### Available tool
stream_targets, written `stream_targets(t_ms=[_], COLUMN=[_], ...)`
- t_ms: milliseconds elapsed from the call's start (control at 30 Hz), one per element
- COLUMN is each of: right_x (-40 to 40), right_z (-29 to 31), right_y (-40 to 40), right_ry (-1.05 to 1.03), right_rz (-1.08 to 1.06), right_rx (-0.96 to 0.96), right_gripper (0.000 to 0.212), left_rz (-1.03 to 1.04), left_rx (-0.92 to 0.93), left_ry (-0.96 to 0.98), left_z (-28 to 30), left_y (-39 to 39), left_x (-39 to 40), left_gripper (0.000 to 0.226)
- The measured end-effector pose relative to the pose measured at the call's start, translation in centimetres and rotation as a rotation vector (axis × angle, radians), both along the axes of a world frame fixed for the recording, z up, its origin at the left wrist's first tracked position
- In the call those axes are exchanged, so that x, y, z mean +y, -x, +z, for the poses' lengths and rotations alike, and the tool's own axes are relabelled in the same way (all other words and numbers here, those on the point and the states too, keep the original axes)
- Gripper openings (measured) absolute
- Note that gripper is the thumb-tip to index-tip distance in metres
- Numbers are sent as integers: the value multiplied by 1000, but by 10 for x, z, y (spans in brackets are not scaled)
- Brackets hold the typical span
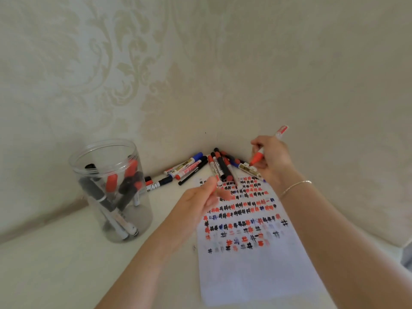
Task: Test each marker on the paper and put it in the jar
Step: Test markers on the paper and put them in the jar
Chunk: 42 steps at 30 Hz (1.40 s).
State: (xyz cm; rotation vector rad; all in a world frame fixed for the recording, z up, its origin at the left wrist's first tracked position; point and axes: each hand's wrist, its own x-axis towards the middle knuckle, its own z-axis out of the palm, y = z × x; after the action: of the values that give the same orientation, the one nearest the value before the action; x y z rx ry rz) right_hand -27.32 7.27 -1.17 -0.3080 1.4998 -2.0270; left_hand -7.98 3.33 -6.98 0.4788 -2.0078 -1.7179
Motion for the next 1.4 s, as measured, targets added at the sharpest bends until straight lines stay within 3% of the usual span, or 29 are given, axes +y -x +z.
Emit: stream_targets(t_ms=[233, 467, 600, 800, 933, 1400], right_x=[14, 66, 91, 96, 95, 95], right_z=[-25, -57, -81, -98, -99, -102], right_y=[-14, -24, -23, -23, -24, -27], right_ry=[-118, -334, -302, -398, -441, -459], right_rz=[36, 158, 141, -121, -95, -60], right_rx=[37, 225, 243, 479, 488, 527], right_gripper=[16, 44, 34, 34, 43, 43], left_rz=[137, 202, 215, 244, 251, 254], left_rx=[-315, -556, -628, -599, -594, -581], left_ry=[348, 677, 796, 832, 843, 873], left_z=[7, -26, -40, -46, -47, -49], left_y=[21, 41, 44, 43, 42, 42], left_x=[-9, -24, -25, -26, -27, -25], left_gripper=[43, 31, 33, 33, 35, 33])
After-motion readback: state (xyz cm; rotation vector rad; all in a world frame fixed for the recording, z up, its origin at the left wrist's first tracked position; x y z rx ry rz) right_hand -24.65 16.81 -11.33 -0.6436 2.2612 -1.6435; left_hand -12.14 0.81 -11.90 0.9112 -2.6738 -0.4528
